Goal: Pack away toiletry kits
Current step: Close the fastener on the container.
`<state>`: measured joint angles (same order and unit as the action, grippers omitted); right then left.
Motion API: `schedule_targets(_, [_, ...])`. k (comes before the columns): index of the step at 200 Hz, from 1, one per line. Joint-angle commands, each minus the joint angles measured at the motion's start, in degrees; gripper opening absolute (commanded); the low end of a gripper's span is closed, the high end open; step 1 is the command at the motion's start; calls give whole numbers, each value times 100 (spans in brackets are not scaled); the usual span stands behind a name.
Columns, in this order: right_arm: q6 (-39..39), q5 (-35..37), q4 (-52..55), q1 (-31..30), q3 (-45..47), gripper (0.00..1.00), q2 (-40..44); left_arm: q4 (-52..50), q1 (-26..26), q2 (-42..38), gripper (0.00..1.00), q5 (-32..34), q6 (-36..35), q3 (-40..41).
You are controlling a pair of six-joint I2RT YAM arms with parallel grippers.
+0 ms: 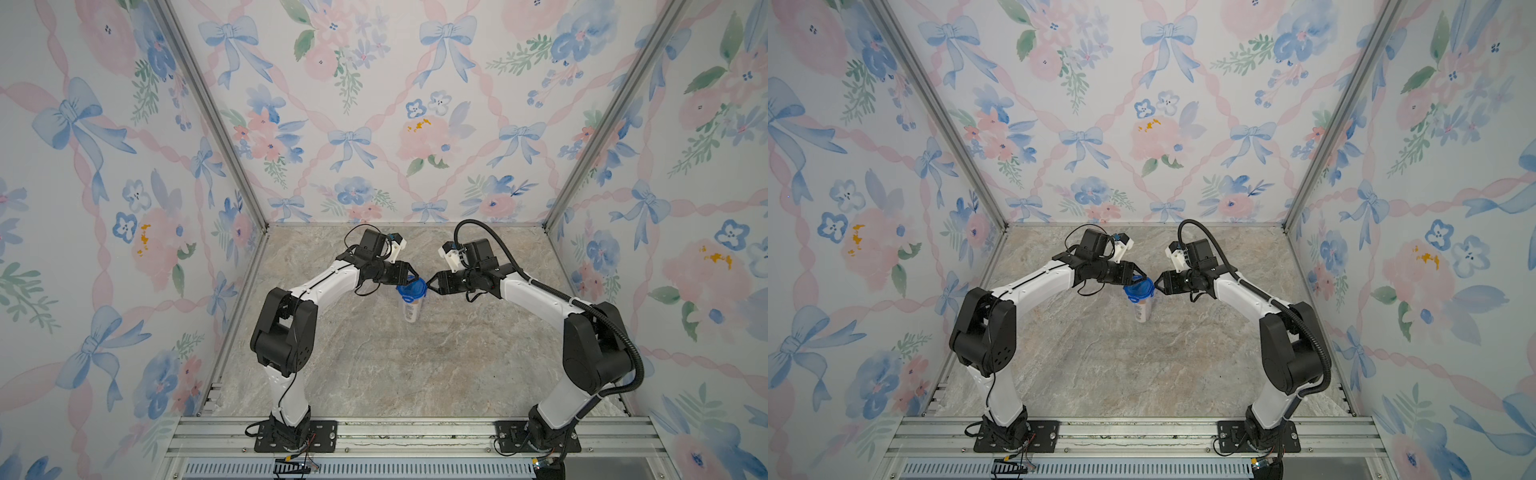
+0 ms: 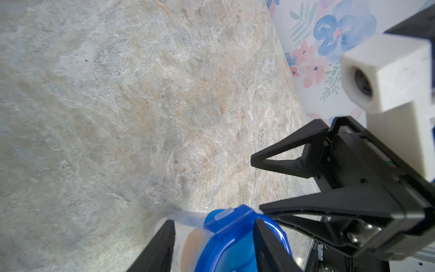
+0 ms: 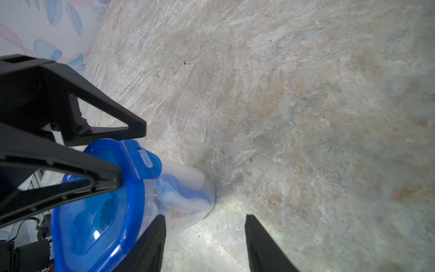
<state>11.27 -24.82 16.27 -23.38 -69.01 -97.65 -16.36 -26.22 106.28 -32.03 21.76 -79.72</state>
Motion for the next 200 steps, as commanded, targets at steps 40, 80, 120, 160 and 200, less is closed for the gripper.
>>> schedule_targets(40, [-204,344,271,-112,-51,56,463,-478,-19,-421,63,182,82,405])
schedule_targets(80, [-231,496,369,-136,2,56,618,-412,13,-693,80,311,103,607])
schedule_targets(120, [-372,879,733,-44,-151,63,770,-414,295,-918,98,411,58,667])
schedule_targets(160, [-679,1248,1345,-210,-511,66,985,-414,373,-1447,98,347,56,943])
schedule_targets(200, [-547,1303,362,-312,446,97,1899,-403,452,-2482,98,1608,-85,1476])
